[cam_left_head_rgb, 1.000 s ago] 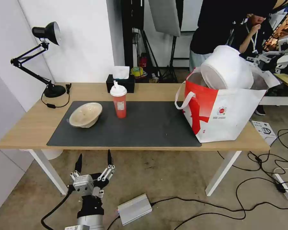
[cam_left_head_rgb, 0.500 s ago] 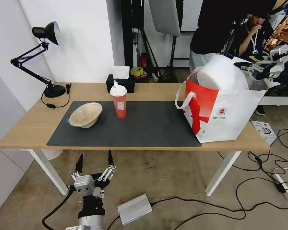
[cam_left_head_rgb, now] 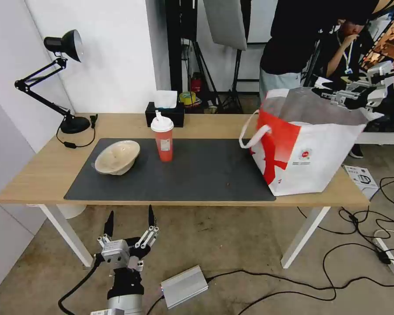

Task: Pick up the trash from the table and place it into the takeout bag.

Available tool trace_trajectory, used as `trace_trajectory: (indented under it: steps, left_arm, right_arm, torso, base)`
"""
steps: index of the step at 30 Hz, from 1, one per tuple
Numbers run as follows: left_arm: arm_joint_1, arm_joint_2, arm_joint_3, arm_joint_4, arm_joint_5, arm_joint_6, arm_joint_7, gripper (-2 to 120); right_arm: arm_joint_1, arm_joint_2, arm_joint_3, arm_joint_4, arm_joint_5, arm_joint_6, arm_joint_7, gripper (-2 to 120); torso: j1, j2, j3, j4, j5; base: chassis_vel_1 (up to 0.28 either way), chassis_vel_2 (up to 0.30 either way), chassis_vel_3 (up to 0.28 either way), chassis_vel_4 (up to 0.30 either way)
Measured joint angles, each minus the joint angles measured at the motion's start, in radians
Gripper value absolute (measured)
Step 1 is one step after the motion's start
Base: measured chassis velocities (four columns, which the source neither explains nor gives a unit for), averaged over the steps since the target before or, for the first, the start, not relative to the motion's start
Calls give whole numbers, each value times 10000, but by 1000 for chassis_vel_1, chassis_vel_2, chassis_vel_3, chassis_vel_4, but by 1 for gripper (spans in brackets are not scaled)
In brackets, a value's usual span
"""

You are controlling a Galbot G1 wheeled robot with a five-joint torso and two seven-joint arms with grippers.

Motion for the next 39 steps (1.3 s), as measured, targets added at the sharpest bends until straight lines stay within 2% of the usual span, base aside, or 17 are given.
trace_trajectory:
  steps: [2, 4, 6, 10, 16, 19, 22, 24, 27, 28, 31, 32, 34, 36, 38, 39]
  left_arm:
    - [0, -1, 0, 0, 1, -1, 0, 100]
    - [0, -8, 0, 0, 8, -10, 0, 100]
    - [3, -10, 2, 0, 12, -13, 0, 100]
    - [23, -31, 22, 0, 44, -22, 0, 100]
    - [44, -35, 18, -20, 50, -38, -2, 100]
    - [60, -39, 8, -37, 51, -48, -4, 100]
    - [72, -44, -18, -70, 51, -58, -7, 100]
    - [73, -43, -25, -75, 51, -59, -7, 100]
    - [74, -35, -50, -104, 36, -64, -8, 100]
    - [74, -35, -50, -104, 36, -64, -8, 100]
    - [75, -25, -64, -118, 20, -67, -8, 100]
    - [75, -25, -64, -118, 20, -67, -8, 100]
    - [75, -3, -87, -145, 7, -70, -10, 100]
    - [75, -3, -87, -149, 6, -71, -11, 100]
    - [78, -3, -93, -162, 2, -71, -12, 100]
    - [78, -3, -93, -162, 2, -71, -12, 100]
  right_arm:
    - [0, -7, 0, -3, -1, 3, 1, 67]
    - [-10, -24, 4, 4, -7, 23, 6, 78]
    - [-17, -27, 6, 7, -8, 27, 6, 82]
    - [-92, -34, 84, 82, -2, 143, 28, 98]
    - [-337, -19, 234, 332, 148, 507, 303, 100]
    - [-565, 34, 319, 593, 474, 897, 817, 100]
    - [-1205, 165, 581, 1335, 841, 1651, 1761, 100]
    - [-1436, 214, 654, 1554, 867, 1894, 2027, 100]
    - [-2419, 491, 904, 2478, 834, 2826, 3218, 100]
    - [-2419, 491, 904, 2478, 834, 2826, 3218, 100]
    - [-3048, 845, 982, 3187, 604, 3677, 4308, 100]
    - [-3048, 845, 982, 3187, 604, 3677, 4308, 100]
    - [-3585, 1249, 1002, 3855, 252, 4434, 5178, 100]
    - [-3746, 1378, 1007, 4061, 122, 4621, 5402, 100]
    - [-4636, 1955, 1073, 4930, -607, 5185, 6336, 100]
    - [-4636, 1955, 1073, 4930, -607, 5185, 6336, 100]
  torso:
    - [0, 0, 0, 0, 0]
    - [0, 0, 0, 0, 0]
    - [0, 0, 0, 0, 0]
    - [0, 0, 0, 0, 0]
    - [0, 0, 0, 0, 0]
    - [0, 0, 0, 0, 0]
    - [0, 0, 0, 1, -1]
    - [0, 0, 0, 1, -1]
    - [0, 0, 0, 0, 1]
    - [0, 0, 0, 0, 1]
    - [0, 0, 0, 0, 0]
    - [0, 0, 0, 0, 0]
    - [0, 0, 0, 1, -1]
    - [0, 0, 0, 1, -2]
    - [0, 0, 0, 1, -2]
    - [0, 0, 0, 1, -2]
  base:
    - [0, 0, 0, 0]
    - [0, 0, 0, 0]
    - [0, 0, 0, 0]
    - [0, 0, 0, 0]
    - [0, 0, 0, 0]
    - [0, 0, 0, 0]
    - [0, 0, 0, 0]
    - [0, 0, 0, 0]
    - [0, 0, 0, 0]
    - [0, 0, 0, 0]
    - [0, 0, 0, 0]
    - [0, 0, 0, 0]
    - [0, 0, 0, 0]
    - [0, 0, 0, 0]
    - [0, 0, 0, 0]
    - [0, 0, 0, 0]
